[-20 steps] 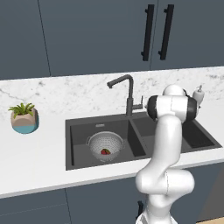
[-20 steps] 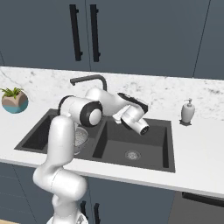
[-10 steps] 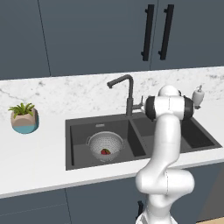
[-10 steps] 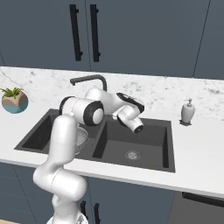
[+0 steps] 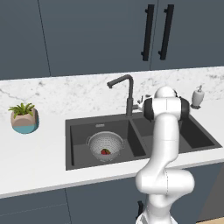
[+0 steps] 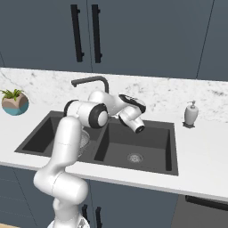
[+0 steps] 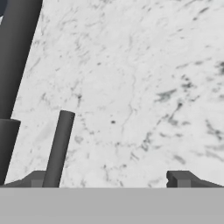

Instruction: Put the colander in the sink, put the mango in the colander, and turn on the sink faucet and pour water over the colander.

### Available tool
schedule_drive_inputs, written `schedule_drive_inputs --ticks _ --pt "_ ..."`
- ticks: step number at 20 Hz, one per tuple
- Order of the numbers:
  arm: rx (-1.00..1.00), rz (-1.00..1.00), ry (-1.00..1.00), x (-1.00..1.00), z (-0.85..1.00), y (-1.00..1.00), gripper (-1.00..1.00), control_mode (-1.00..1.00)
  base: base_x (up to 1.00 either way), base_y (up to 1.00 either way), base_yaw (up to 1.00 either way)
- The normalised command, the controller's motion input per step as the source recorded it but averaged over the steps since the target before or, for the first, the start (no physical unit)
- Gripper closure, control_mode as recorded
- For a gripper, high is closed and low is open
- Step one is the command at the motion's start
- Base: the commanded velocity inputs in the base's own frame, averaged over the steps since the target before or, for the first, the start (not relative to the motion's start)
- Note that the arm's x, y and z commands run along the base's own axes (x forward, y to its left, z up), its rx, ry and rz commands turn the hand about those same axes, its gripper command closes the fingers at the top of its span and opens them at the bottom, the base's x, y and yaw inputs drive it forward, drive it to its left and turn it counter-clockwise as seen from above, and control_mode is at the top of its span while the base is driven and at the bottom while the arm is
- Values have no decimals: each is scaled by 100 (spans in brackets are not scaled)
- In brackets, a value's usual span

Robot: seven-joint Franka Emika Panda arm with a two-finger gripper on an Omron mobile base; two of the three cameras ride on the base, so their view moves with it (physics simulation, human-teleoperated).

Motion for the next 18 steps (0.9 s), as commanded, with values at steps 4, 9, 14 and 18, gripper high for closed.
schedule_drive_inputs --ticks 4,9,14,18 --pt "3 0 1 26 -22 0 -100 -100 0 0 0" --pt "0 0 0 32 -19 0 -100 -100 0 0 0" --pt "0 0 1 37 -13 -2 -100 -100 0 0 0" --pt "0 -5 0 40 -13 0 -100 -100 0 0 0"
